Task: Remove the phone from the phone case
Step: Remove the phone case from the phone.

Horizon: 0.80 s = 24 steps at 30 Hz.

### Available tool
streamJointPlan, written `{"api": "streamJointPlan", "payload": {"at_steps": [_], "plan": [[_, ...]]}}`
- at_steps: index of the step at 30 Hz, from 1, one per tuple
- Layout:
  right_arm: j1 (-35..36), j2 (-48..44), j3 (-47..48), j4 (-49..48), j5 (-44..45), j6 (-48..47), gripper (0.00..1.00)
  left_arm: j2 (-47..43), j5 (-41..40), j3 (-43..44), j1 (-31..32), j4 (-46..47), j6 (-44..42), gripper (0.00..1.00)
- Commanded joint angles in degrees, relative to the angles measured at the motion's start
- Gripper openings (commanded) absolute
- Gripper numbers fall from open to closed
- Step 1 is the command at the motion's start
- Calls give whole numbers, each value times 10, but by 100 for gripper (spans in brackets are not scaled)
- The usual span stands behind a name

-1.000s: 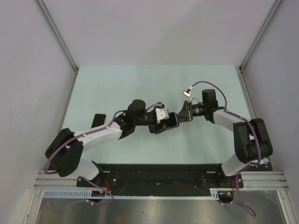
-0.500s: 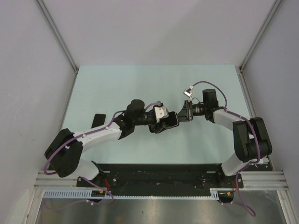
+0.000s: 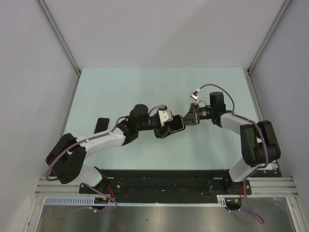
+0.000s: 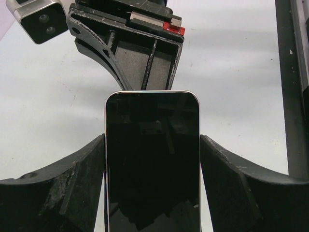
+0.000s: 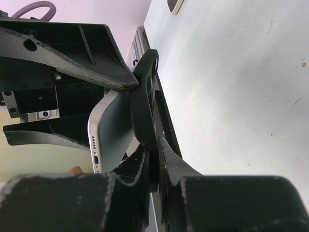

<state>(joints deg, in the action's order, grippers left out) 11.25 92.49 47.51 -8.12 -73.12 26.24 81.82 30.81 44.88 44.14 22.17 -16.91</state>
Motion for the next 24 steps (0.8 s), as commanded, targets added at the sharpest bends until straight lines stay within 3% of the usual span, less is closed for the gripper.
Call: {"api": "streamJointPlan", "payload": {"at_steps": [1,24], "plan": [[-49,21,17,-15,76,0,0,-57,-1,-4,-22,36,27,51],[-46,37,17,0,110,-19,0,-65,-7,-11,-37,56,45,51]]}}
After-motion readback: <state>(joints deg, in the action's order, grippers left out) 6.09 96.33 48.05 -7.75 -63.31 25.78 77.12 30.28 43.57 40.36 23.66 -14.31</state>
